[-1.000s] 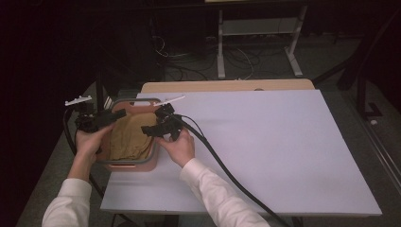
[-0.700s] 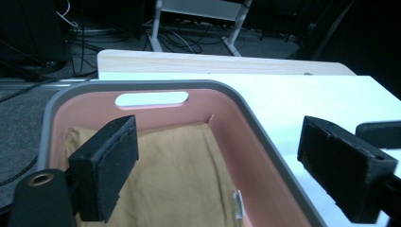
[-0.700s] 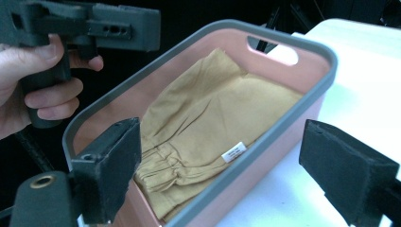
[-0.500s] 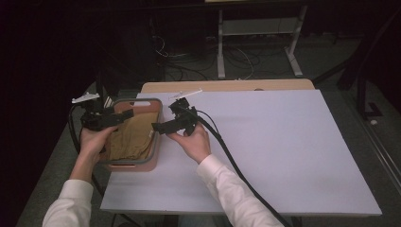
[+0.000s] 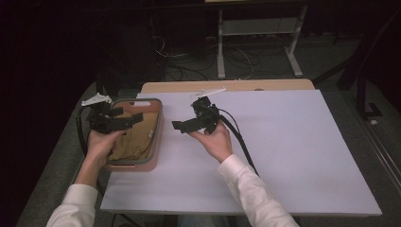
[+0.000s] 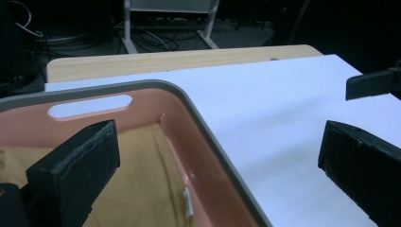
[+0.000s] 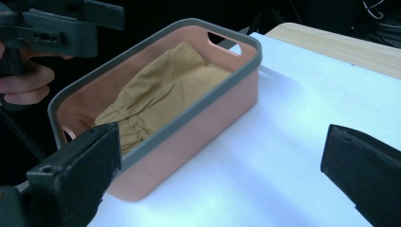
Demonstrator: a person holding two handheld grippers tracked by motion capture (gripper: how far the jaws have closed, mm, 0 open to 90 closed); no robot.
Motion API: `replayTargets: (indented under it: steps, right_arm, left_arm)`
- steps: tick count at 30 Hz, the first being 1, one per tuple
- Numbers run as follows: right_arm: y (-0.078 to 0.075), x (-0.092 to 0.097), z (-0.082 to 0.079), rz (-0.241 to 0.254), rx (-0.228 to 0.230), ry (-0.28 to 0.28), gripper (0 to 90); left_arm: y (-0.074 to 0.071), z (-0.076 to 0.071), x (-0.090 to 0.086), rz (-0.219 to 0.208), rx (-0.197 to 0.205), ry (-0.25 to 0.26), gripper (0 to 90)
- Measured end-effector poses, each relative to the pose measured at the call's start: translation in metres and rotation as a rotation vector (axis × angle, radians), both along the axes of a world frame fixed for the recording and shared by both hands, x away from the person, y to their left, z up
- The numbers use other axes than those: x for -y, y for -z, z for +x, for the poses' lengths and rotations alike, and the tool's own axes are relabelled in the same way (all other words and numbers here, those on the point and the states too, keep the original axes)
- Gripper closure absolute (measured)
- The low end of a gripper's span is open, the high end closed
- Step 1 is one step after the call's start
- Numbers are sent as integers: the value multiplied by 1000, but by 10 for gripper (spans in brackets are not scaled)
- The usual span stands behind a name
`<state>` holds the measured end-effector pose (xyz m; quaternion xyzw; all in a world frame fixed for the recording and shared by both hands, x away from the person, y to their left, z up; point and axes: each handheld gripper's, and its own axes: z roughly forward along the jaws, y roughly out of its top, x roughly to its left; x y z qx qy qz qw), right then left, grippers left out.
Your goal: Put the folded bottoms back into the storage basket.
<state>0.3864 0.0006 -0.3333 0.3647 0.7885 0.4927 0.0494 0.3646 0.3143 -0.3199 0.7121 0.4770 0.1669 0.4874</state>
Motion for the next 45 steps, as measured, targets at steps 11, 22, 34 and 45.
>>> replayTargets:
  steps: [11,22,34,45]
  right_arm:
    - [3,38,-7,-28,12,13,0]
    - [11,70,-16,-47,0,33,0]
    - [24,100,-24,-35,-17,65,0]
    - [33,123,-33,-34,-16,81,0]
  left_arm:
    - [2,-9,21,11,31,56,0]
    - [8,-19,39,24,47,100,0]
    - [16,-28,54,26,62,139,0]
    - [25,-38,67,22,72,171,0]
